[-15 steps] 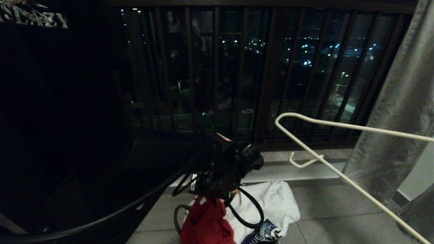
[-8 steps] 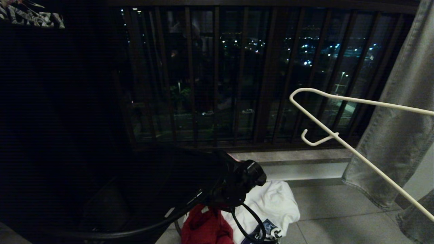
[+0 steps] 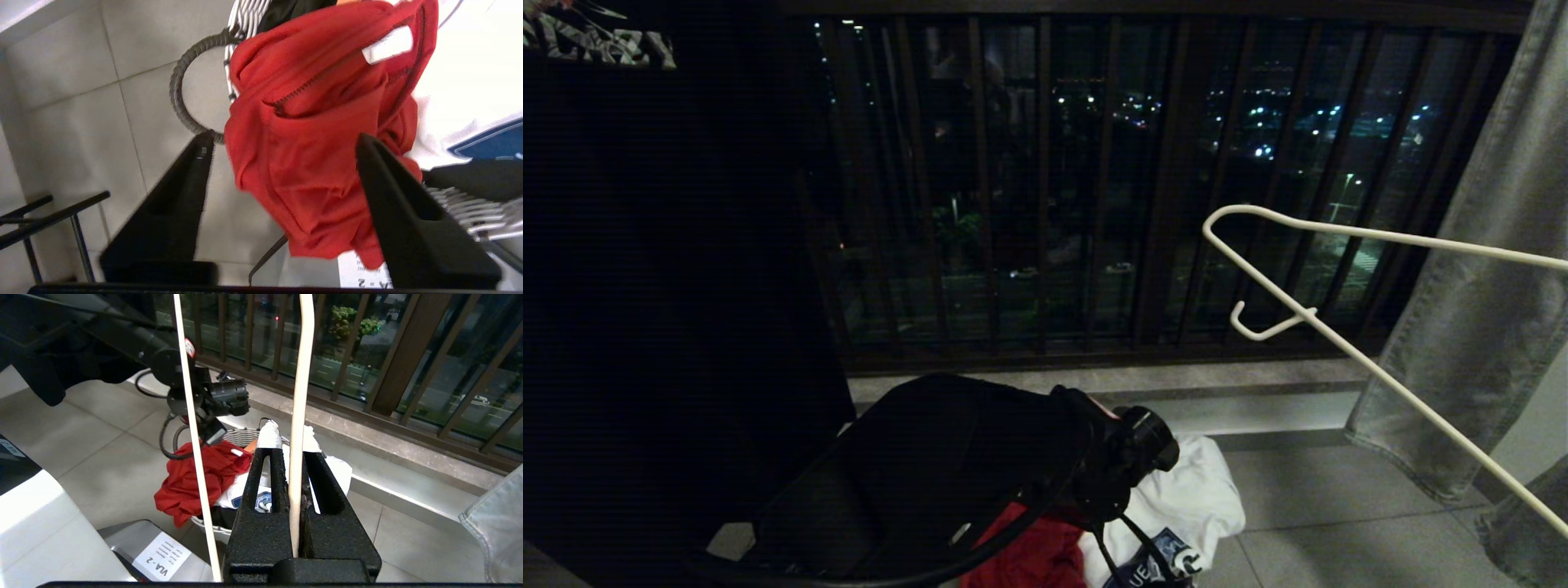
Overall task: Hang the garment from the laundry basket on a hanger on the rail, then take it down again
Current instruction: Pick up clothes from the basket
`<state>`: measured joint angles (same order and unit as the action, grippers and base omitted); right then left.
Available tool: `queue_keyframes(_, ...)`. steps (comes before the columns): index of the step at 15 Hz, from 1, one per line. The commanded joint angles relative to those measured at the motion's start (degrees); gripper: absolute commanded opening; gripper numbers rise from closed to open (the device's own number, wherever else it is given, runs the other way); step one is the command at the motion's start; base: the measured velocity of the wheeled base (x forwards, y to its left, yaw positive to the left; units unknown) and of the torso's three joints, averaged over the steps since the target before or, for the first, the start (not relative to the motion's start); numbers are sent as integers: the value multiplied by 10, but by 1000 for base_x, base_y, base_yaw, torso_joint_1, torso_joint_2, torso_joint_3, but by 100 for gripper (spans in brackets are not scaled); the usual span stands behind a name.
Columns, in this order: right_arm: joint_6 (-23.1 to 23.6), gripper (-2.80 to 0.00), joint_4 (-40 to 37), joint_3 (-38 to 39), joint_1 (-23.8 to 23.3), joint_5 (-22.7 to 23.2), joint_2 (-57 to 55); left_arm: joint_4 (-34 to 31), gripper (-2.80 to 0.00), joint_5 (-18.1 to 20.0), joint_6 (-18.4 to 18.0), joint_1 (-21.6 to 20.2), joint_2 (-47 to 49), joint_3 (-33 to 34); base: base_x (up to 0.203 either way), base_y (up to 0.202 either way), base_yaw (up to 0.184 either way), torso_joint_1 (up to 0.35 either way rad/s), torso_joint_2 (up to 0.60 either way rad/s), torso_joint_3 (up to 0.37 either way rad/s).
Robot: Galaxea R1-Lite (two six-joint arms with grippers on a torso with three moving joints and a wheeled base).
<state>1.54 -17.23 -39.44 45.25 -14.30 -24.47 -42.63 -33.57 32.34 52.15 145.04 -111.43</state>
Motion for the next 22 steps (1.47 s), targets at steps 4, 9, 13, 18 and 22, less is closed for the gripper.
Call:
queue_keyframes(4,-5,-280,19,3,0,0,-39,-59,0,5,38,0,-56,0,0,0,0,0,0,0)
queue_keyframes(9,-32,-280,68,7,0,1,-106,-58,-280,31,7,-35,-55,0,0,0,0,0,0,0)
queue_keyframes(13,-32,-280,76,8,0,1,-117,-49,-280,27,-10,-43,-19,-3,0,0,0,0,0,0)
queue_keyframes(18,-32,-280,75,9,0,1,-117,44,-280,25,-19,-57,12,-3,0,0,0,0,0,0)
queue_keyframes(22,-32,-280,75,9,0,1,-117,48,0,26,-17,-62,34,-3,0,0,0,0,0,0)
